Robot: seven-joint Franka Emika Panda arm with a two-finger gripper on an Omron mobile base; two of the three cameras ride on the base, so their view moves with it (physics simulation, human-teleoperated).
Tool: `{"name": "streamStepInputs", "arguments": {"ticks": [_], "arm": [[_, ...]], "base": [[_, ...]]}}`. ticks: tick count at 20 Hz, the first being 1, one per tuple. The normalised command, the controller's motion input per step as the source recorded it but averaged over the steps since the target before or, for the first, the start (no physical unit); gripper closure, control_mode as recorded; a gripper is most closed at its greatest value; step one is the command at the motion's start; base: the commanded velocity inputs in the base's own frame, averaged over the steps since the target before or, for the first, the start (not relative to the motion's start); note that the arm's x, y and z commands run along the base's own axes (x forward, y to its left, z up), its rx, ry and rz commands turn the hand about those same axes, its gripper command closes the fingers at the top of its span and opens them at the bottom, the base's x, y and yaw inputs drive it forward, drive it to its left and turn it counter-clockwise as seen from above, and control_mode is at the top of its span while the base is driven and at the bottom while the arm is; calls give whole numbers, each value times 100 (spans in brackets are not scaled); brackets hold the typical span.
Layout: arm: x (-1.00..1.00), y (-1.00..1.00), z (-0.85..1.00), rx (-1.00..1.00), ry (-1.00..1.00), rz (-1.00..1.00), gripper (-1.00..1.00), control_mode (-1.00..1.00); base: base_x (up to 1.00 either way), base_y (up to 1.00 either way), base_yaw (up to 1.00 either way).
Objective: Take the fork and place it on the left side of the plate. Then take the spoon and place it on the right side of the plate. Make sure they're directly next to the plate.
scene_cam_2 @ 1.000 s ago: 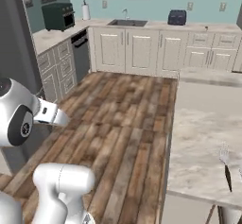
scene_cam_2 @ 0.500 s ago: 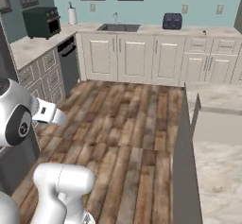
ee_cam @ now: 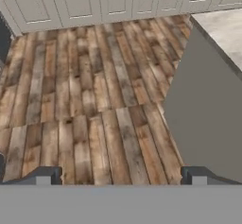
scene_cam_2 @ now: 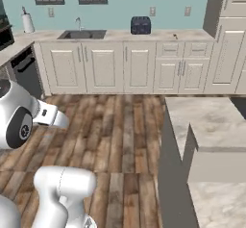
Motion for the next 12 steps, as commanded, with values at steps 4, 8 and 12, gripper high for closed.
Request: {"name": "streamStepInputs", "arguments": {"ticks": [4, 8, 12], "arm": [[0, 0, 0, 0, 0, 0, -100, 100], [0, 0, 0, 0, 0, 0, -100, 100], [0, 0, 0, 0, 0, 0, -100, 100]], "base": [[100, 12, -33], [100, 28, -31], [100, 43, -33]]}}
